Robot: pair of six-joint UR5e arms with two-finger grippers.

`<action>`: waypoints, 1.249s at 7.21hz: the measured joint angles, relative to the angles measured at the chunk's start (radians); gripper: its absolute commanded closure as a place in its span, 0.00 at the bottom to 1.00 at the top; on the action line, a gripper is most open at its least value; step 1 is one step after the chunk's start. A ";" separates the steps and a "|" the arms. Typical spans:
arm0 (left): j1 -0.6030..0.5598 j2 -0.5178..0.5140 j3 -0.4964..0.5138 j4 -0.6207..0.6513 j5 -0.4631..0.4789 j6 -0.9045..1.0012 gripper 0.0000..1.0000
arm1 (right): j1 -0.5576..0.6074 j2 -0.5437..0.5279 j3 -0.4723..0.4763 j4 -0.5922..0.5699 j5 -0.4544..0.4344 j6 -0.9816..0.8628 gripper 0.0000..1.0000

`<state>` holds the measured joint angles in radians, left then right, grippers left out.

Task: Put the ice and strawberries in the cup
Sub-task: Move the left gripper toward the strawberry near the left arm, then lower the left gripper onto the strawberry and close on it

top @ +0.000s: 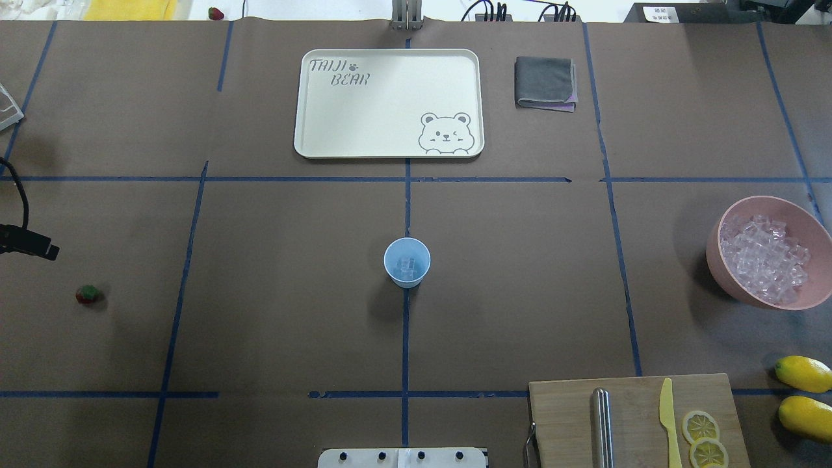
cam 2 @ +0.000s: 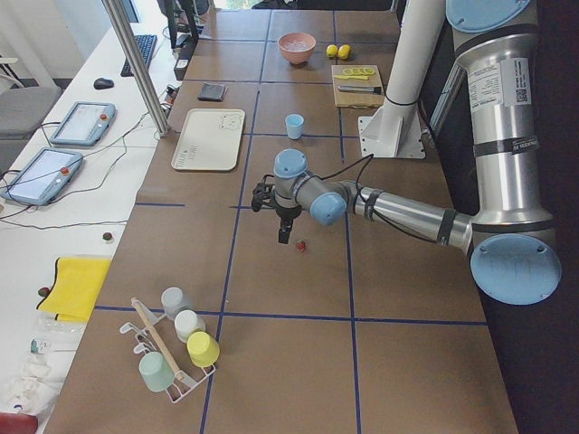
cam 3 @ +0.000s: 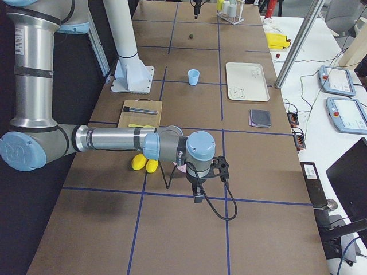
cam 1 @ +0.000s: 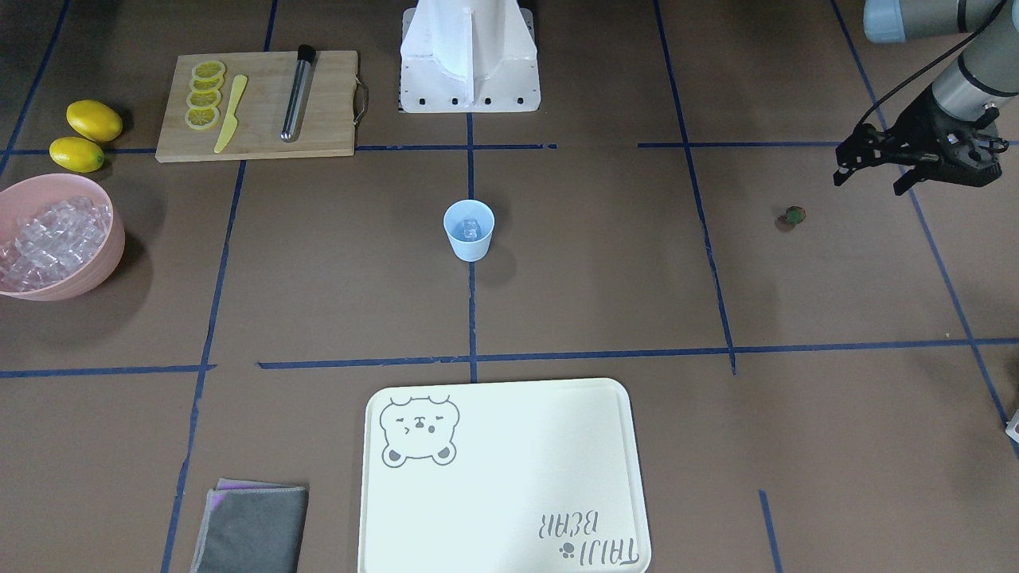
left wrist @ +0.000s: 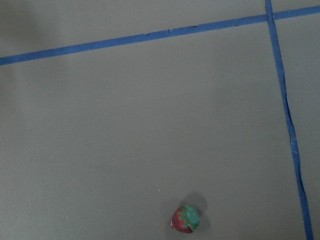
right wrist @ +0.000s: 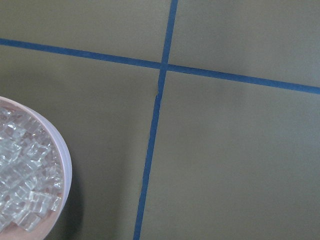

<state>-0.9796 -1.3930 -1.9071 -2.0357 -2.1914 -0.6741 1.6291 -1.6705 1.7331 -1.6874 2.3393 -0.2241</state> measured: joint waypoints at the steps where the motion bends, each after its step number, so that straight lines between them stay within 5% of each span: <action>1: 0.041 0.002 0.033 -0.071 0.031 -0.055 0.00 | 0.000 0.000 0.000 0.000 0.000 0.000 0.01; 4: 0.169 0.003 0.076 -0.165 0.136 -0.167 0.01 | 0.000 0.000 -0.001 0.000 0.000 0.000 0.01; 9: 0.226 0.003 0.184 -0.275 0.153 -0.179 0.01 | 0.000 0.000 -0.001 0.000 0.000 0.001 0.01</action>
<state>-0.7540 -1.3898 -1.7230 -2.3109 -2.0382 -0.8534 1.6291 -1.6705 1.7321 -1.6874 2.3393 -0.2226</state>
